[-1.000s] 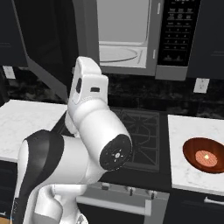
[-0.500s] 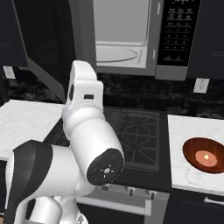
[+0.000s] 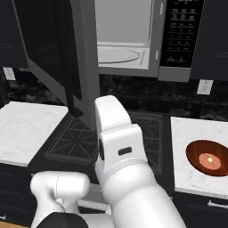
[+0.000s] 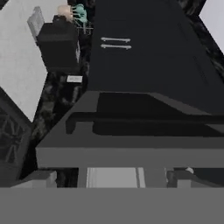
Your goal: Open the microwave, place the bowl with waffle inside the microwave, then close the microwave door and turn it on.
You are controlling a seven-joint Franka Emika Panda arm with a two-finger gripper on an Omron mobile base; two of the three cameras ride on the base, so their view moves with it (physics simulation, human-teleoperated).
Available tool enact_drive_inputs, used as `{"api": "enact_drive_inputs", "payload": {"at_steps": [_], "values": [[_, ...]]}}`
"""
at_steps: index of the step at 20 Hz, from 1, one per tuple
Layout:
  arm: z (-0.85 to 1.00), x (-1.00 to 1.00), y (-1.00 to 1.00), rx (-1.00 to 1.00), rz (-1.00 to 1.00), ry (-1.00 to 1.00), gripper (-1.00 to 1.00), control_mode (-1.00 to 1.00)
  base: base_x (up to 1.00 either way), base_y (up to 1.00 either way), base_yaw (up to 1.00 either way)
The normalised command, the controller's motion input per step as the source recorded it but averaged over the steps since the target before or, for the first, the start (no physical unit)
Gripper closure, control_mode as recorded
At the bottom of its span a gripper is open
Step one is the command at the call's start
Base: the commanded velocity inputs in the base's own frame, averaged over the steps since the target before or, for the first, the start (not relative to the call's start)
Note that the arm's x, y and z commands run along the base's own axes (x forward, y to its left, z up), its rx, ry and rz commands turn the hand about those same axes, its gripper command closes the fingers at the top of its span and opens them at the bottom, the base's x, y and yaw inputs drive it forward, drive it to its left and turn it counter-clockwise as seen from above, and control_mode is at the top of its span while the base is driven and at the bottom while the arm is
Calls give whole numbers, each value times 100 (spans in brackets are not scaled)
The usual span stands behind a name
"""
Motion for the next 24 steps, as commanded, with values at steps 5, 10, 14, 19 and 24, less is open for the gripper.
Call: {"api": "enact_drive_inputs", "payload": {"at_steps": [5, 10, 14, 19, 24], "values": [[-29, 73, -50, -43, 3, 7, -100, -100, 0, 0, 0], [-44, 100, 18, -41, 9, 6, -100, -100, 0, 0, 0], [-10, 100, 28, -22, 0, -7, -100, -100, 0, 0, 0], [-7, 99, 26, -15, 0, -2, -100, -100, 0, 0, 0], [-3, 64, 12, 3, 7, 1, -100, -100, 0, 0, 0]]}}
